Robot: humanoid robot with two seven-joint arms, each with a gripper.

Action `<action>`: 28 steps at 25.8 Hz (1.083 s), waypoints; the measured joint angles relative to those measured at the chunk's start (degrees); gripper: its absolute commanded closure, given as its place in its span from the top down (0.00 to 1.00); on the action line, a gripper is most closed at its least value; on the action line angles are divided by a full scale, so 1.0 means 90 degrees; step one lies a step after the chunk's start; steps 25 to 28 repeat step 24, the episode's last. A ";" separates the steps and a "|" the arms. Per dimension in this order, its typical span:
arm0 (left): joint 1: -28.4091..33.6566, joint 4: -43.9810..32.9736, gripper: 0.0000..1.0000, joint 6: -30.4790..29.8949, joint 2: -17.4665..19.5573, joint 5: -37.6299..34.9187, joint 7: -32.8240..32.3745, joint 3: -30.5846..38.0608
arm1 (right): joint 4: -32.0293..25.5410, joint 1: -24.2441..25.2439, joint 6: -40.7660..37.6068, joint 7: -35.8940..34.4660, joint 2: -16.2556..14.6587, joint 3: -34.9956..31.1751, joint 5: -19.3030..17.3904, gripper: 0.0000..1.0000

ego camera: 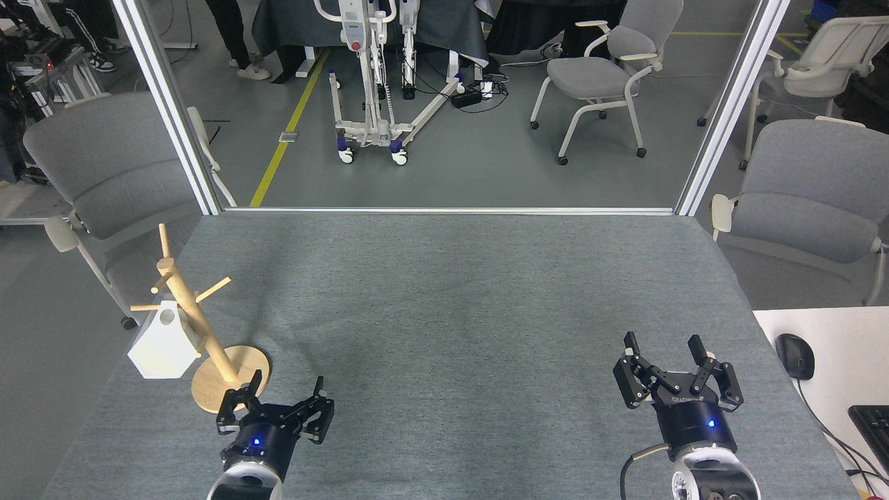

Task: Hang cup on storage rack
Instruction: 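Open the left gripper and pull it back from the stand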

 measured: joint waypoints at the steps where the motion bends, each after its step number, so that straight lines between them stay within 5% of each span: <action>1: -0.0050 -0.0043 0.99 0.0142 -0.0014 0.0244 0.0024 -0.0191 | 0.0014 -0.0045 0.0011 0.0000 -0.0007 -0.0002 0.0000 1.00; 11: -0.0581 -0.0372 0.99 0.1383 -0.0053 0.0995 -0.0036 -0.1590 | 0.0486 -0.0451 0.0031 0.0003 -0.0067 0.0006 0.0000 1.00; 28: -0.0058 -0.1240 0.99 0.1568 -0.0047 0.1010 -0.0093 -0.2055 | 0.0520 -0.0493 0.0033 0.0006 -0.0043 0.0006 0.0000 1.00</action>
